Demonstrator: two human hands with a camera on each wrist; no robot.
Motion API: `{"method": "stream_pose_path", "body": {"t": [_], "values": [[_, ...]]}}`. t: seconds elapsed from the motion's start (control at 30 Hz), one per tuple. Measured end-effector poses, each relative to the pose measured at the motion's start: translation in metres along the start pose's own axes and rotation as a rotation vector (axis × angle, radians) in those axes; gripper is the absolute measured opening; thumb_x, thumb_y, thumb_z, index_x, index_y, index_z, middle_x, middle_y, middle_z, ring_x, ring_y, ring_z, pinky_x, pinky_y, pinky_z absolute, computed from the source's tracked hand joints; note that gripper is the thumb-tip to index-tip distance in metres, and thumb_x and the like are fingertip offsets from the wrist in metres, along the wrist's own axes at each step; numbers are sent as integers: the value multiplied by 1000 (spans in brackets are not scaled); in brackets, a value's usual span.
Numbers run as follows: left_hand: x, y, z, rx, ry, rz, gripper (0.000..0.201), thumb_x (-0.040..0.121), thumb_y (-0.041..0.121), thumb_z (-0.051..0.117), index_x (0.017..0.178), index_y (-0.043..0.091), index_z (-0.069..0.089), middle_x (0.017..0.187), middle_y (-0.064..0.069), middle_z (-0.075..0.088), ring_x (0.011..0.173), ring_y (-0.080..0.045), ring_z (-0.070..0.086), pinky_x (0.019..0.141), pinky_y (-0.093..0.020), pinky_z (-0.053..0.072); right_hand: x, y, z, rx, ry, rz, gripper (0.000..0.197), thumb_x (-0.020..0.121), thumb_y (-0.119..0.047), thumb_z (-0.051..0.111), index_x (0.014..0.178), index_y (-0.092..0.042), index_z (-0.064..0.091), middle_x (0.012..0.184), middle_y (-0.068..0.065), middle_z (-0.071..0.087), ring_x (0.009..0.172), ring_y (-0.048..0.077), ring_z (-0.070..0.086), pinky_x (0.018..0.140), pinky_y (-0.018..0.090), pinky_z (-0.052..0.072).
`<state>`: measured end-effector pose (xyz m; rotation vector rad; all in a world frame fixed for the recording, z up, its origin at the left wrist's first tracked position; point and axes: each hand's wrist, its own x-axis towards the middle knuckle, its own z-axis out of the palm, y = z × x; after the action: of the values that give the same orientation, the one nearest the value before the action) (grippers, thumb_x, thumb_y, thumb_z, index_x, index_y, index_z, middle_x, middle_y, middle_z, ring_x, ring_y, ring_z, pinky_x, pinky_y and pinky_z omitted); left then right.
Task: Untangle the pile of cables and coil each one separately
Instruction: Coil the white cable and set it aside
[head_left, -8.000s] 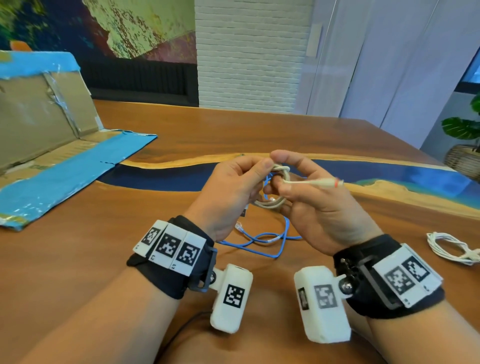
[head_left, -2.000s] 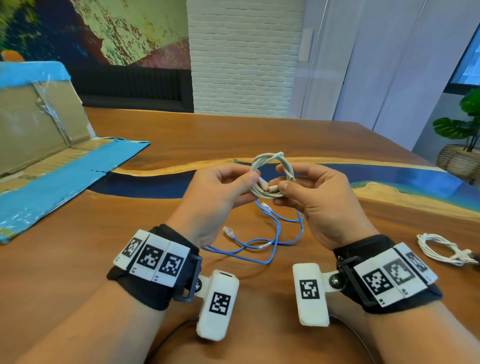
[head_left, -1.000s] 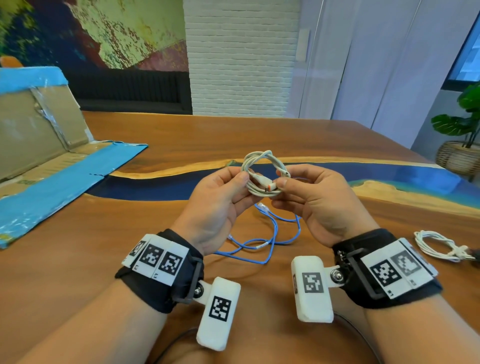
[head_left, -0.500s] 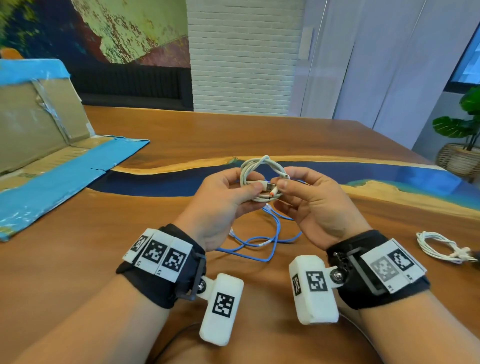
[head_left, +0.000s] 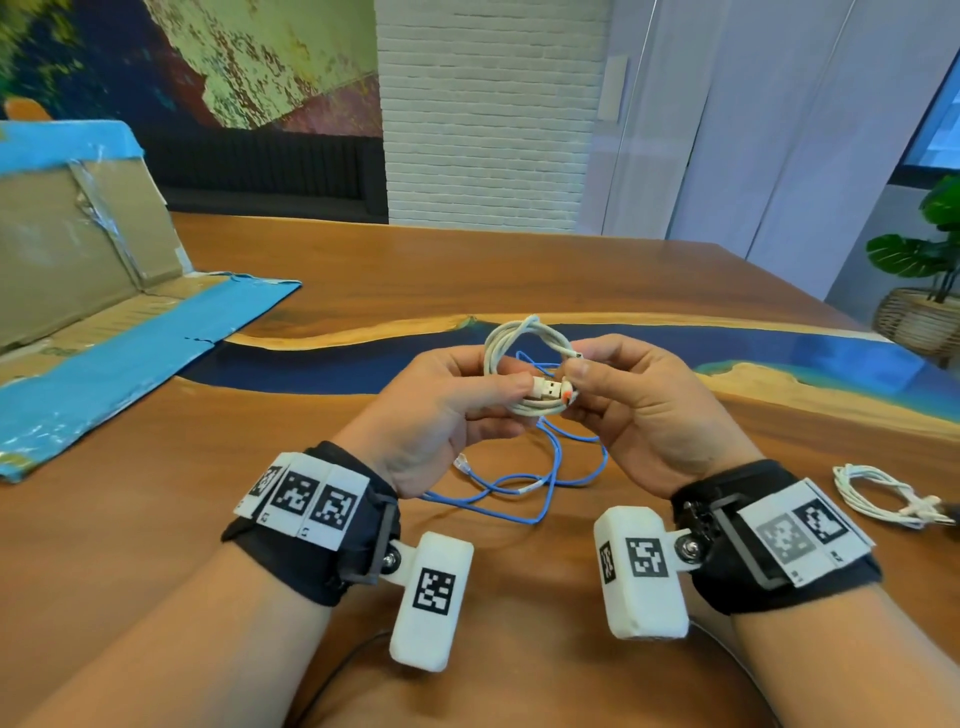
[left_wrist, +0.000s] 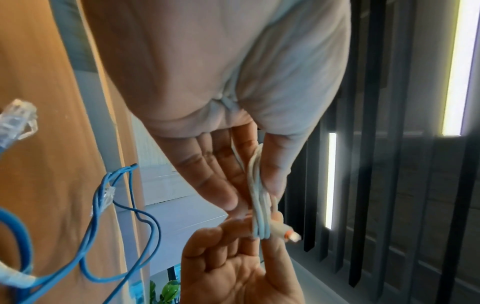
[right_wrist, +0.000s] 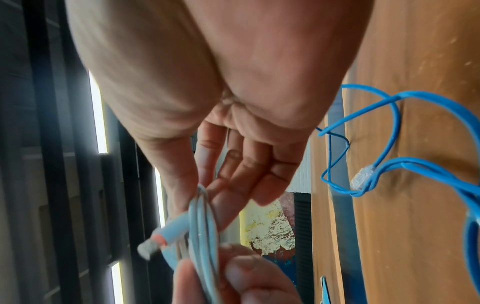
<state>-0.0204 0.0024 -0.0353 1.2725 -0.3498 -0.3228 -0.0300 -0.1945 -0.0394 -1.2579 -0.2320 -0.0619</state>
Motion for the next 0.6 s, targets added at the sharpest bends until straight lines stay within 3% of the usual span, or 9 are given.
{"method": "stream_pose_path", "body": {"t": [0.13, 0.27, 0.43, 0.5, 0.6], "values": [[-2, -1, 3, 24, -46, 1, 11, 80, 10, 72, 89, 4, 70, 88, -14, 75, 84, -26, 73, 68, -28, 60, -1, -2, -1, -20, -1, 9, 15, 65, -13, 80, 80, -14, 77, 80, 16, 73, 73, 31, 66, 84, 49, 50], [2, -6, 9, 69, 82, 45, 7, 89, 4, 71, 96, 1, 72, 89, -13, 77, 80, -22, 74, 63, -25, 58, -1, -1, -5, -6, -9, 7, 13, 73, -6, 72, 86, -9, 71, 81, 13, 73, 74, 28, 65, 81, 44, 50], [2, -3, 5, 115, 95, 55, 11, 87, 3, 74, 98, 0, 73, 94, -17, 76, 80, -22, 72, 64, -26, 57, 0, -1, -3, -65, -29, -16, 19, 69, -12, 76, 88, -11, 70, 80, 11, 74, 69, 23, 69, 68, 32, 54], [2, -2, 3, 129, 83, 52, 17, 86, 4, 76, 101, 0, 72, 94, -16, 76, 80, -22, 72, 63, -26, 57, 1, 0, -3, -77, -20, -20, 20, 65, -15, 80, 83, -14, 73, 79, 11, 74, 68, 22, 70, 69, 33, 55], [2, -3, 3, 140, 74, 52, 21, 85, 5, 77, 104, -2, 72, 92, -13, 76, 79, -21, 71, 64, -27, 55, 1, 1, -3, -92, -4, -15, 20, 70, -10, 75, 88, -10, 69, 77, 11, 73, 67, 22, 70, 70, 36, 53]]}}
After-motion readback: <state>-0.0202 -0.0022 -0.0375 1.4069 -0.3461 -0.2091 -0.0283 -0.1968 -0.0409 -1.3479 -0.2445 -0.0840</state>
